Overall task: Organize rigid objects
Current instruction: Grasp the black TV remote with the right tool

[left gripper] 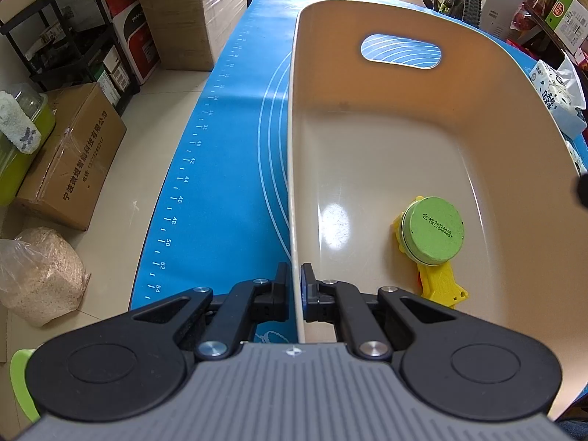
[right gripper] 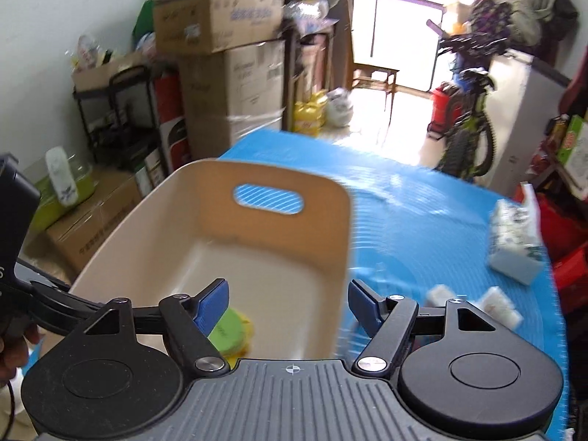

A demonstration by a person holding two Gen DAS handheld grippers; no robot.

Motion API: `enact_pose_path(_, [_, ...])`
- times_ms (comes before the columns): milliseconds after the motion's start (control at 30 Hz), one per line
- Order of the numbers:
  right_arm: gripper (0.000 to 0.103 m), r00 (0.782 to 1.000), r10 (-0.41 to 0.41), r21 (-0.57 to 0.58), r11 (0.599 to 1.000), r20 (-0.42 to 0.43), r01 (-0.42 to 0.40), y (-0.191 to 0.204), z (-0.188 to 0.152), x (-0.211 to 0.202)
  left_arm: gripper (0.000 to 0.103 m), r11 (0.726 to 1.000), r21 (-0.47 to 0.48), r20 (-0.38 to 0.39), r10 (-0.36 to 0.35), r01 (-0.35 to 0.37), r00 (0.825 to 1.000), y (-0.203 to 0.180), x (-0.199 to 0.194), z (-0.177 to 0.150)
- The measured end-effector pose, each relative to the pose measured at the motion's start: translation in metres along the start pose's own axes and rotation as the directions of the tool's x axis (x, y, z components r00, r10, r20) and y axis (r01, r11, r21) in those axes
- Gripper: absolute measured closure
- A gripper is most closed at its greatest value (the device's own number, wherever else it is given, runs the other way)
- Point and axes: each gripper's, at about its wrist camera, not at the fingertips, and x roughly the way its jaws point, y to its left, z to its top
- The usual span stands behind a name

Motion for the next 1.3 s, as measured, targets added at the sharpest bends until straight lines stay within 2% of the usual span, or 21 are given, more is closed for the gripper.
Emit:
enact_pose_path(100, [0.026,0.998,-0.061,0.015,0.998,0.028,0.061,-0.025,-0.007,-0.011,0.094,1.000,0.000,0.000,0.000,0.000,1.000,0.000,0.000,0.000])
enact_pose_path(267, [0.026,0.989,-0.143,0.118,0.982,-0.026,0.145,-0.078,-0.027,-0.009,0.094,1.000,0.000,0.000,0.000,0.000,1.000,0.000,0.000,0.000])
enact_pose_path(433, [0.026,0.976,-0.212,0.135,0.967,-0.055,0.217,-0.100,-0.047,0.002,0.094,1.000,0.000,0.000,0.001,-0.001,1.000,0.001,0.000,0.000])
enact_pose_path(800, [0.026,0.974,-0.179,0.088,0.977,-0.137,0.192,-0.107,-0.076,0.032,0.094,1.000,0.001,0.000,0.001,-0.001,1.000,0.000,0.000,0.000])
enact_pose_path(1000, [0.028,0.979,-0.138,0.097,0.983,-0.149,0.153,-0.108,-0.086,0.046,0.093,1.000,0.001,-0.001,0.002,-0.002,1.000,0.000,0.001,0.000])
enact_pose_path(1300, [0.030,0.980,-0.136,0.103,0.983,-0.143,0.151,-0.108,-0.091,0.058,0.093,1.000,0.002,-0.003,0.004,-0.004,1.000,-0.001,0.001,0.002])
